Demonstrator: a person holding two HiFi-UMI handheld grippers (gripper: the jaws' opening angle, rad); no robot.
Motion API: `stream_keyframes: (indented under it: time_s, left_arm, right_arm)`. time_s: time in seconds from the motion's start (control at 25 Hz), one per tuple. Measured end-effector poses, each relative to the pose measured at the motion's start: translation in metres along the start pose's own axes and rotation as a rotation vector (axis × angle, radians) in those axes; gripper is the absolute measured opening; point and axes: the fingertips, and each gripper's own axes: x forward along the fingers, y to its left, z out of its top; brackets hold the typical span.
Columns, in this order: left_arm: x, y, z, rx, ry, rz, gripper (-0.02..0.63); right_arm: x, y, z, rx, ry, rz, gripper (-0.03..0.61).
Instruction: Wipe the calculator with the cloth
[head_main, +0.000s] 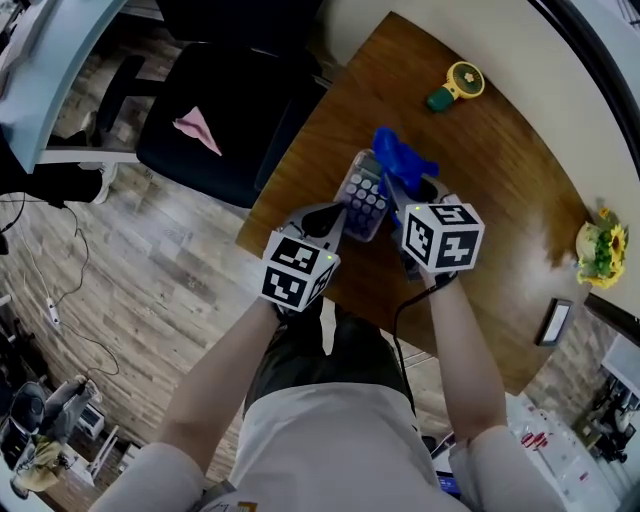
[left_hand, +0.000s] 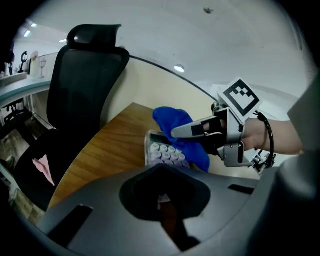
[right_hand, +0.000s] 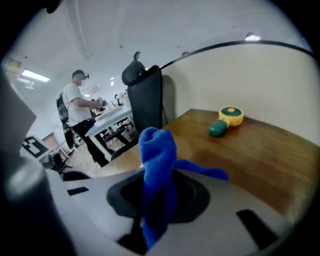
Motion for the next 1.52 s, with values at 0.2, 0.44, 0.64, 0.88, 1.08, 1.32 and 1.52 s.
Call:
stream_keyframes:
  time_s: [0.2, 0.44, 0.64, 0.88, 1.08, 1.32, 1.52]
  left_arm:
    - [0.000, 0.000, 0.000, 0.012, 0.012, 0.011, 0.001]
    - [0.003, -0.002, 0.002, 0.005, -0.013, 0.020, 0.001]
    - [0.003, -0.002, 0.003, -0.003, -0.013, 0.004, 0.002]
    - [0.002, -0.003, 0.003, -0.005, -0.029, -0.019, 0.001]
    - [0.002, -0.002, 0.003, -0.013, -0.038, -0.032, 0.000]
    - [0.002, -0.002, 0.002, -0.001, -0.040, -0.036, 0.002]
    - [0.001, -0.002, 0.002, -0.008, -0.046, -0.036, 0.000]
  right_arm:
    - [-0.003, 0.038, -0.019, -0.108, 0.056, 0.051, 0.084]
    - [-0.018, 0.077, -0.051, -0.039, 0.096, 0.181, 0.083]
    - [-0.041, 0.099, -0.086, 0.088, 0.217, 0.326, 0.081]
    - [-0.058, 0.062, -0.056, 0.070, 0.163, 0.302, 0.084]
    - [-0.043, -0.010, 0.019, 0.138, -0.068, 0.090, 0.087]
    - [0.008, 0.001, 0.020, 0.110, -0.076, 0.035, 0.092]
    - [0.013, 0.043, 0.000, -0.022, -0.026, 0.059, 0.087]
